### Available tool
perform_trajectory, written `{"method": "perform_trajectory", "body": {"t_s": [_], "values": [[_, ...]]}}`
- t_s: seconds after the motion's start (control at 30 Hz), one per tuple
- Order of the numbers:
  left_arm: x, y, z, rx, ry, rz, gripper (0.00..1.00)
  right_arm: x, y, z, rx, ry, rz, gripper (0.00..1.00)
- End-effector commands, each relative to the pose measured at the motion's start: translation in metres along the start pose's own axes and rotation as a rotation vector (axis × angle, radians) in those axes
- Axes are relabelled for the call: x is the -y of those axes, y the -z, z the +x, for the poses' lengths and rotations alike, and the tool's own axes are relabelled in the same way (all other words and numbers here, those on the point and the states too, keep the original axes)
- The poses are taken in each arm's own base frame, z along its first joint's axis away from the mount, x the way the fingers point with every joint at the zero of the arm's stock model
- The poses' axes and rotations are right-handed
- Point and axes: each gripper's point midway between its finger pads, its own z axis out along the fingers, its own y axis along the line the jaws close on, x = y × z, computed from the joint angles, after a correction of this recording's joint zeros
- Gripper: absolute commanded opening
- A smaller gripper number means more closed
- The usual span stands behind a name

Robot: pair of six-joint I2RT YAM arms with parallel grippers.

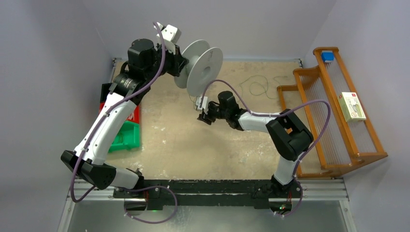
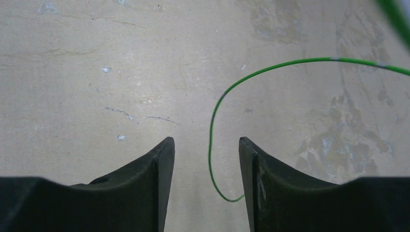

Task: Wrap the cables
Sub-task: Wrap the cable around the cable reel.

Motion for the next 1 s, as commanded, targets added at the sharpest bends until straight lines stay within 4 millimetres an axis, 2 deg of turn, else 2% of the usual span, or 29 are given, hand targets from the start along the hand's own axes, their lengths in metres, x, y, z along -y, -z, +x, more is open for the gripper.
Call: {"method": "perform_trajectory", "body": {"t_s": [0.0,0.03,0.1,0.13,0.2,0.37,0.43,0.57,0.67,0.73,0.83,0.97], "values": [[0.014,0.015,-0.059,0.173,0.037,0.081,0.0,0.007,-0.007,-0.015,0.035,-0.005,0.022,0.44],[0.014,0.017,-0.06,0.175,0.04,0.084,0.0,0.006,-0.007,-0.013,0.03,-0.008,0.019,0.32],[0.013,0.019,-0.061,0.179,0.042,0.09,0.0,0.005,-0.007,-0.01,0.016,-0.018,0.011,0.01],[0.011,0.021,-0.062,0.18,0.041,0.089,0.0,0.001,-0.006,-0.01,0.013,-0.04,-0.006,0.0],[0.008,0.026,-0.064,0.185,0.033,0.086,0.0,0.008,0.001,-0.007,-0.001,-0.083,-0.009,0.0],[0.009,0.05,-0.07,0.215,-0.035,0.1,0.0,0.055,0.05,-0.002,0.068,-0.264,0.002,0.0],[0.012,0.054,-0.066,0.202,-0.081,0.117,0.0,0.074,0.067,-0.006,0.082,-0.311,0.004,0.0],[-0.001,0.051,-0.04,0.138,-0.202,0.077,0.0,0.113,0.098,-0.013,0.063,-0.473,0.006,0.0],[-0.02,0.046,-0.01,0.062,-0.296,0.013,0.0,0.139,0.119,-0.016,0.022,-0.591,-0.011,0.0],[-0.032,0.042,0.011,0.013,-0.352,-0.037,0.0,0.147,0.132,-0.017,-0.004,-0.665,-0.046,0.0],[-0.05,0.037,0.04,-0.052,-0.431,-0.134,0.0,0.158,0.152,-0.042,0.023,-0.663,-0.06,0.0],[-0.068,0.031,0.066,-0.097,-0.478,-0.243,0.0,0.167,0.165,-0.072,0.07,-0.606,-0.015,0.0]]}}
